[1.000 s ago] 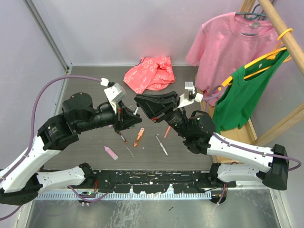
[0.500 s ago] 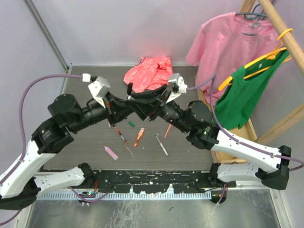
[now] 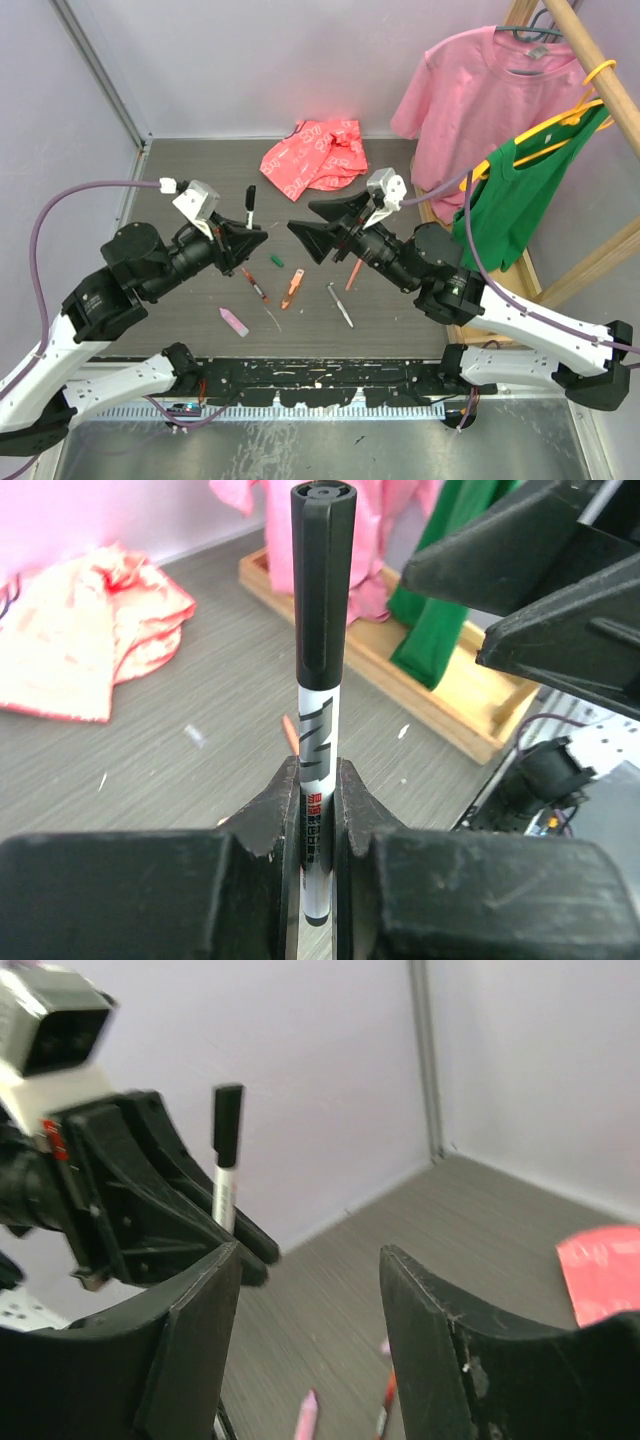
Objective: Insert the pens into the pen caps
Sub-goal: Press the pen cap onto the pen, then place the pen at the center of the board.
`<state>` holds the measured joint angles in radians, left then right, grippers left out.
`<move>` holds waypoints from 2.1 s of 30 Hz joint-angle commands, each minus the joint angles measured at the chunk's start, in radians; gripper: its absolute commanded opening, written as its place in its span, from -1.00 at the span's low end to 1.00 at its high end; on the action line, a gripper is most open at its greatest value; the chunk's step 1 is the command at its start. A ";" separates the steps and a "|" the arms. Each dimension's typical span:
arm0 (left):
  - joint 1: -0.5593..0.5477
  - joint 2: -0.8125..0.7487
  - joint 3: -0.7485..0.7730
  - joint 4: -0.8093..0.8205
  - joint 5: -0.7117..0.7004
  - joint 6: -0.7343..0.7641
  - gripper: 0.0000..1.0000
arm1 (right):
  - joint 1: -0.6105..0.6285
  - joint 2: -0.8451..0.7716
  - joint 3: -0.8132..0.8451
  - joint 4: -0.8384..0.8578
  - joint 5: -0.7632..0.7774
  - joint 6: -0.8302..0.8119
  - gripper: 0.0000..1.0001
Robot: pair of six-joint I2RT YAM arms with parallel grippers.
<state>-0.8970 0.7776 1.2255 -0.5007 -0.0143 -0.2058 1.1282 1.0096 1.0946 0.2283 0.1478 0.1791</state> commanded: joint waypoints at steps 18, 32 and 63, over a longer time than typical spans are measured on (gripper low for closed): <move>0.259 0.273 -0.082 -0.069 -0.134 -0.067 -1.00 | -0.112 0.288 -0.066 -0.623 0.191 0.457 0.80; 0.483 0.653 0.165 -0.095 -0.051 0.045 -1.00 | -0.131 0.232 -0.189 -0.600 0.178 0.416 0.82; 0.696 0.825 0.249 -0.256 0.076 -0.031 -1.00 | -0.168 0.116 -0.280 -0.573 0.161 0.401 0.82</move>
<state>-0.2253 1.6489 1.4998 -0.7063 0.0559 -0.2077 0.9646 1.1748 0.8127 -0.3531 0.2852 0.5632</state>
